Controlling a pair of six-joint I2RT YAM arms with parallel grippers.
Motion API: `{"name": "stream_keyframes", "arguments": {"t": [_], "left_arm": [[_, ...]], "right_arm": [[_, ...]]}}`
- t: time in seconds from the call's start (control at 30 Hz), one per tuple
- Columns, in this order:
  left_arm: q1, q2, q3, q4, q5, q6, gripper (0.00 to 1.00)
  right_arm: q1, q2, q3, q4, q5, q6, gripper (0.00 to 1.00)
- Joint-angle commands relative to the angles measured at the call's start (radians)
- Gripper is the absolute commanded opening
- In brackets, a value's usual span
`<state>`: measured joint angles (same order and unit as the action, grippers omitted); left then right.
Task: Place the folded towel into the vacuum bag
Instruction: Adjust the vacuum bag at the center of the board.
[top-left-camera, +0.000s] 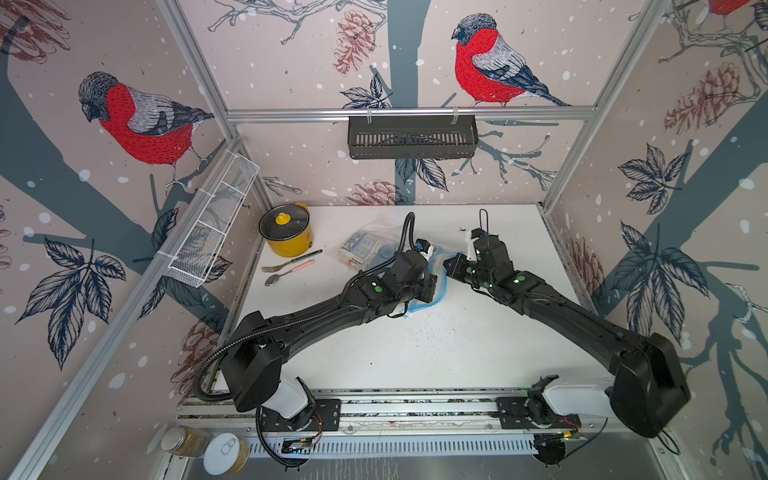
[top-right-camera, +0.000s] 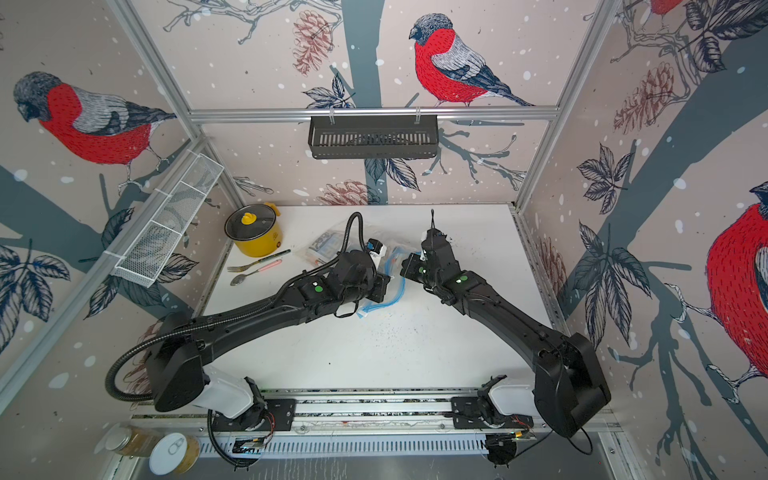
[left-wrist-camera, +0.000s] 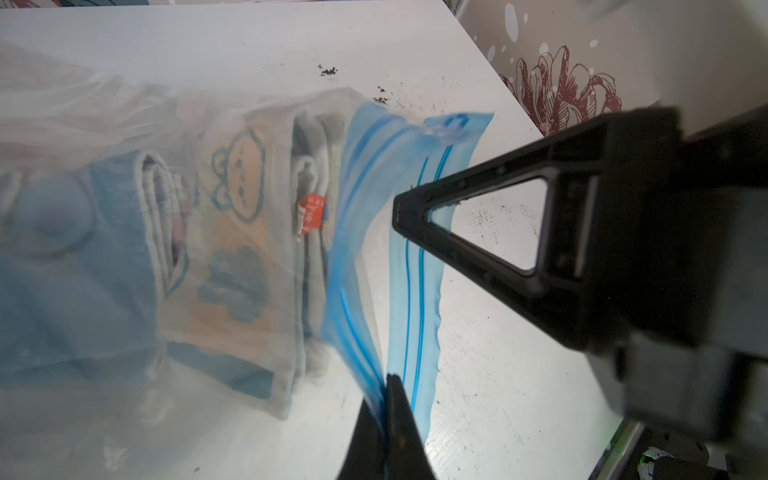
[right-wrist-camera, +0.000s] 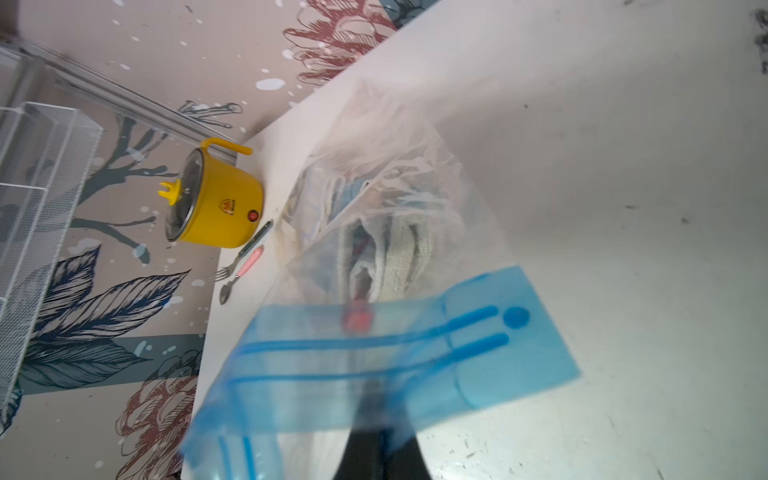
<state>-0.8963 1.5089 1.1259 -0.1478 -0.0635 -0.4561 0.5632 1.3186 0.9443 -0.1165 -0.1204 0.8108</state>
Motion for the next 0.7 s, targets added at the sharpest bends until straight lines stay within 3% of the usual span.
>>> {"name": "stream_keyframes", "arguments": {"t": [0.0, 0.27, 0.5, 0.57, 0.6, 0.63, 0.67], "left_arm": [[0.016, -0.012, -0.009, 0.066, -0.009, -0.021, 0.00], [0.019, -0.036, -0.011, 0.045, 0.029, 0.014, 0.00], [-0.024, 0.011, -0.043, 0.035, 0.113, 0.072, 0.00], [-0.040, 0.022, -0.054, 0.044, 0.129, 0.072, 0.00], [-0.045, 0.024, -0.060, 0.053, 0.143, 0.071, 0.01], [-0.049, 0.023, -0.067, 0.058, 0.152, 0.067, 0.12], [-0.051, 0.018, -0.074, 0.062, 0.155, 0.064, 0.24]], "right_arm": [[0.005, -0.002, 0.013, -0.070, 0.033, -0.035, 0.00], [-0.106, 0.027, -0.128, -0.016, 0.016, 0.022, 0.00], [-0.123, 0.047, -0.151, -0.021, -0.013, 0.018, 0.05], [-0.125, 0.036, -0.154, -0.024, -0.012, 0.016, 0.15], [-0.129, 0.031, -0.159, -0.029, -0.010, 0.017, 0.27], [-0.134, 0.023, -0.164, -0.035, -0.006, 0.022, 0.40], [-0.139, 0.013, -0.169, -0.043, 0.000, 0.027, 0.47]]}}
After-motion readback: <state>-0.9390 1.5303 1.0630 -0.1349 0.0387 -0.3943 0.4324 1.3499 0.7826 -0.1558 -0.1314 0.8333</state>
